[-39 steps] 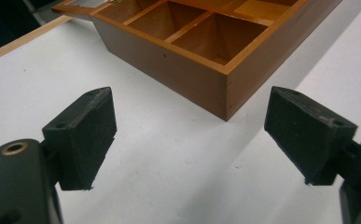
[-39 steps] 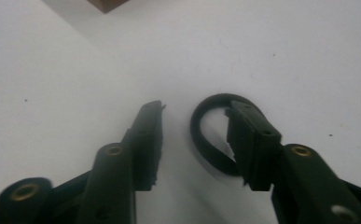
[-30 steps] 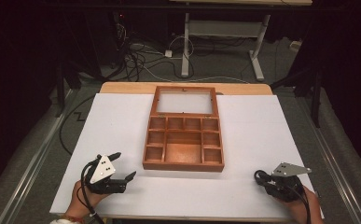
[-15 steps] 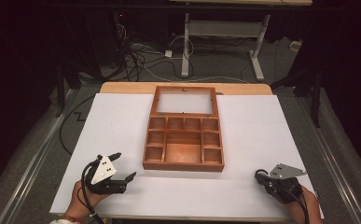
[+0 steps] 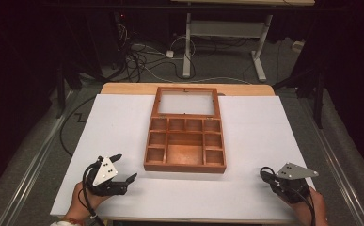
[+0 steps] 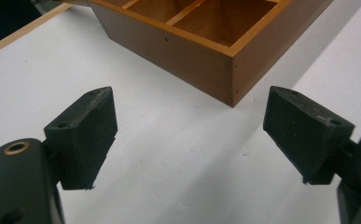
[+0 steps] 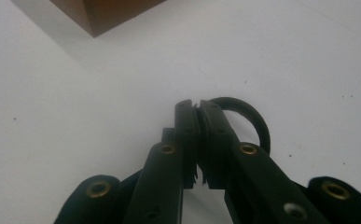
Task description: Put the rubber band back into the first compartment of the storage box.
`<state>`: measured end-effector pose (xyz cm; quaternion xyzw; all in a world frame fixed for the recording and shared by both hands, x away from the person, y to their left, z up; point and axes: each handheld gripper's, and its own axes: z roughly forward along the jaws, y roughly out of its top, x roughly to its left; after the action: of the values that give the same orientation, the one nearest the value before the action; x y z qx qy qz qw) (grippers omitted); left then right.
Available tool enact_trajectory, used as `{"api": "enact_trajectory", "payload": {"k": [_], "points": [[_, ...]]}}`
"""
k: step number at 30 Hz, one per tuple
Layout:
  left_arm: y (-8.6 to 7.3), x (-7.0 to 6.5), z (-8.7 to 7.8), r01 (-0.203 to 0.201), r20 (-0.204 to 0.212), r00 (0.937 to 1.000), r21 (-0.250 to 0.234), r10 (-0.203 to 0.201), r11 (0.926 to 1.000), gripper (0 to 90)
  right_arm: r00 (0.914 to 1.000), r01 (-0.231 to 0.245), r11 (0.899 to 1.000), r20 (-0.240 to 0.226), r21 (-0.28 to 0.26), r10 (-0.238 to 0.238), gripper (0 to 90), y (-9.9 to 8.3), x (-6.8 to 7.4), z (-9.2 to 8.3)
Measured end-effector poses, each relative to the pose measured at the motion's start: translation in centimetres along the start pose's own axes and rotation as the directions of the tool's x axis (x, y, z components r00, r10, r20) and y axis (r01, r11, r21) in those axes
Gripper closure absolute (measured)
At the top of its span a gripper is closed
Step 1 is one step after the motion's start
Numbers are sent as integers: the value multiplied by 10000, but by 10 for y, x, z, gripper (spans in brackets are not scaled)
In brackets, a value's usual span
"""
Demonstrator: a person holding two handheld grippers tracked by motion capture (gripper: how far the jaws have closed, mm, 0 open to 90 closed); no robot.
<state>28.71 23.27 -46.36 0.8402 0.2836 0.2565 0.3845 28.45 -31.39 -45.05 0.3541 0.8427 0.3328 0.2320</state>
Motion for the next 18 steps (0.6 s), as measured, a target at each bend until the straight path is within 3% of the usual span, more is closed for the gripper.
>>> {"api": "enact_trajectory", "payload": {"k": [4,8,18], "points": [[0,1,0,-101,-39,9999,-98,100,9999,169,9999,-82,9995,-63,-319,80,876,4,-2,-5],[-1,1,0,51,-28,10000,-65,-51,10000,169,9999,-128,9986,-4,-508,128,876,8,-3,-8],[-1,-1,1,-57,10,10000,14,57,10000,167,9997,208,9920,-78,-1242,-220,876,40,-1,-14]]}}
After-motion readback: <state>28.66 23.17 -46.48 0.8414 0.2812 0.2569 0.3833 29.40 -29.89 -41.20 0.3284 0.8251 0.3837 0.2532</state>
